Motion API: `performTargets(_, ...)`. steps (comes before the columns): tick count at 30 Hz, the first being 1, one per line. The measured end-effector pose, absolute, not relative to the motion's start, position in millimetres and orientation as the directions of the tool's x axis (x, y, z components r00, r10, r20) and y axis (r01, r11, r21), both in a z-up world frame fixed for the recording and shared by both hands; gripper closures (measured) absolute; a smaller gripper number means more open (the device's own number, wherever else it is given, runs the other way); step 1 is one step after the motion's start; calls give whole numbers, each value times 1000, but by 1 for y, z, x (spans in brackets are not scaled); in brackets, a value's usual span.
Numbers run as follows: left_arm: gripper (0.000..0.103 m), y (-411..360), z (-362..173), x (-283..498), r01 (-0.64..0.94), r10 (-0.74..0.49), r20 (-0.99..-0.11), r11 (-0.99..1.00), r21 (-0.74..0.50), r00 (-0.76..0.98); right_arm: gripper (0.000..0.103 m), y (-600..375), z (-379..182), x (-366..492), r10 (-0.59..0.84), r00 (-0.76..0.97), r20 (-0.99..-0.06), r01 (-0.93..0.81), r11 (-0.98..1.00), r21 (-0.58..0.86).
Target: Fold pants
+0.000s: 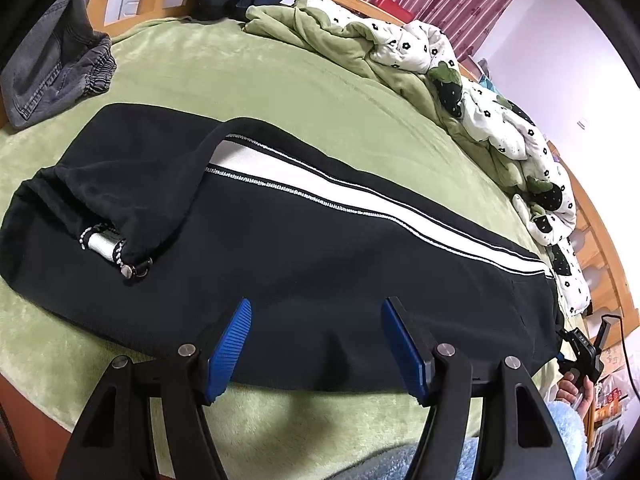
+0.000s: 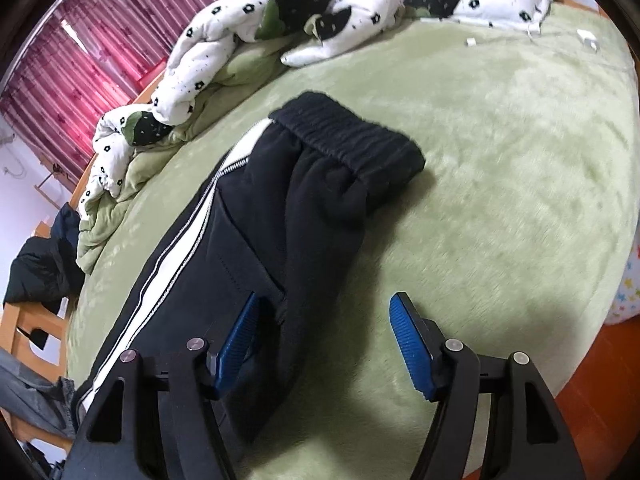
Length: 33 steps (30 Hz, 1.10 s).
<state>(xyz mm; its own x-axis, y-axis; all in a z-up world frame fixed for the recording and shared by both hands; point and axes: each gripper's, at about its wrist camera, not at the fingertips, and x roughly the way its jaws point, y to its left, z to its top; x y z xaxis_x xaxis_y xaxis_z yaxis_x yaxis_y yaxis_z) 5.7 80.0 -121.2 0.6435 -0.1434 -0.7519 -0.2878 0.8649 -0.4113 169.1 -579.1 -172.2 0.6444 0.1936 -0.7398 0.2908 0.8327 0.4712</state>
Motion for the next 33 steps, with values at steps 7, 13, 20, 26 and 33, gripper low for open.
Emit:
performTargets(7, 37, 86, -130, 4, -273, -162, -751, 866, -419, 640, 36, -564, -166, 171, 173, 637, -752, 294, 847, 443)
performTargets(13, 37, 90, -131, 0, -270, -154, -747, 870, -413, 647, 36, -553, -164, 170, 152, 645, -749, 280, 865, 417)
performTargets(20, 37, 97, -128, -5, -285, -131, -728, 862, -419, 673, 36, -567, -165, 162, 123, 657, -744, 297, 865, 405)
performTargets(26, 37, 95, -126, 11, -308, -113, -723, 852, -424, 682, 36, -600, -170, 157, 137, 697, -704, 307, 830, 465)
performTargets(33, 37, 93, -122, 38, -336, -106, -713, 827, -450, 694, 33, -610, -190, 214, 251, 701, -667, 273, 770, 576)
